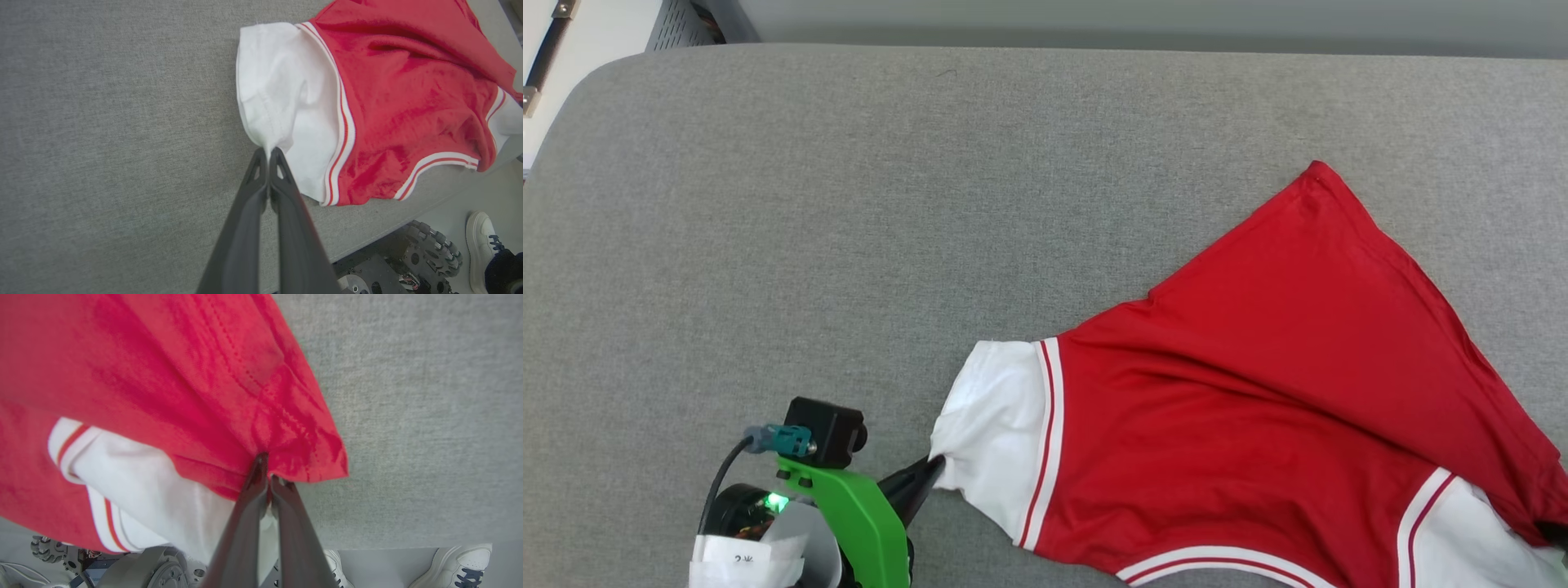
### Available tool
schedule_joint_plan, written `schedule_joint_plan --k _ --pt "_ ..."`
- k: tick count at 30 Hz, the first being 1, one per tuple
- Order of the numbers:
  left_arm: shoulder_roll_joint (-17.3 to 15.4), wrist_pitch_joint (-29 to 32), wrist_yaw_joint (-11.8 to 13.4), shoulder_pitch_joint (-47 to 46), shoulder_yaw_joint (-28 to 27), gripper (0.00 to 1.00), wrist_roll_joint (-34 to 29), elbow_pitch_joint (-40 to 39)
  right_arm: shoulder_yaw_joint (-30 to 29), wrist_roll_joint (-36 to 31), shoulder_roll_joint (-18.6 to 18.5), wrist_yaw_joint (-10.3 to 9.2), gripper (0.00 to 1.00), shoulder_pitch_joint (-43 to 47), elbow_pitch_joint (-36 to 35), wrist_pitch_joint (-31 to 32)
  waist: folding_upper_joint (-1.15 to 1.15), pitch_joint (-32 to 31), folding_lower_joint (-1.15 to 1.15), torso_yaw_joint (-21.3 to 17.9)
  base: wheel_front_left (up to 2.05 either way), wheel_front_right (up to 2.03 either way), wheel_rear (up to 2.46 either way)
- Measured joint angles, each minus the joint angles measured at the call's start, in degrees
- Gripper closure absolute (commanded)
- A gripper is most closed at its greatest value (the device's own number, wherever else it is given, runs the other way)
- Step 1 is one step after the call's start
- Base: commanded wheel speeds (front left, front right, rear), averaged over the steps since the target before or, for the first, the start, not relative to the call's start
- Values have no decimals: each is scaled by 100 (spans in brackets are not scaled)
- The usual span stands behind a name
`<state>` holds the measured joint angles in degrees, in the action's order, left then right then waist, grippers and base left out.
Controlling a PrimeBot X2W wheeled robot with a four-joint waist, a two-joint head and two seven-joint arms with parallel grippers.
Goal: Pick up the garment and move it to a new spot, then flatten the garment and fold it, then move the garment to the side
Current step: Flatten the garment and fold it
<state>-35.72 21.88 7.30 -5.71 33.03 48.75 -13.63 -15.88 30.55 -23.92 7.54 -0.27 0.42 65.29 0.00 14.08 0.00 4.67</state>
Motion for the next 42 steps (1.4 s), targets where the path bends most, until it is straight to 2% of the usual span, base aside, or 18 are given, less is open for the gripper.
schedule_joint_plan --k 2,3,4,7,11,17,20,29,36,42 --pt "-1 1 -8 -1 1 100 3 18 22 0 5 1 100 9 -1 0 0 -15 0 -3 0 0 0" --pt "-2 1 -8 -1 0 100 4 21 44 0 -3 0 53 9 -16 -1 0 -20 0 -4 0 0 0" --pt "-2 1 -8 -2 1 100 4 18 73 2 -19 0 0 9 -46 -15 0 -23 0 -5 0 0 0" --pt "-2 -9 -10 -7 2 100 4 7 112 77 -71 0 0 -15 -136 -20 0 -18 0 -4 0 0 0" --pt "3 -14 -51 -38 26 100 -21 -48 242 220 -403 0 0 -204 -500 200 0 62 0 45 0 0 0" --pt "13 -16 -104 -202 68 100 -98 -202 452 361 -746 0 0 -1016 -1218 706 0 261 0 202 0 0 0" --pt "40 -18 -120 -299 102 100 -149 -246 642 344 -759 0 0 -1579 -1381 989 0 384 0 320 0 0 0" --pt "223 -23 -267 -633 242 100 -296 -372 1091 29 -839 0 0 -3111 -931 1631 0 855 0 801 0 0 0" --pt "414 -94 -364 -790 389 100 -374 -358 1266 -279 -865 0 0 -3899 -271 1671 0 1242 0 1219 0 0 0" --pt "527 -174 -437 -878 441 100 -391 -323 1541 -519 -943 0 0 -4150 168 1662 0 1506 0 1535 0 0 0"
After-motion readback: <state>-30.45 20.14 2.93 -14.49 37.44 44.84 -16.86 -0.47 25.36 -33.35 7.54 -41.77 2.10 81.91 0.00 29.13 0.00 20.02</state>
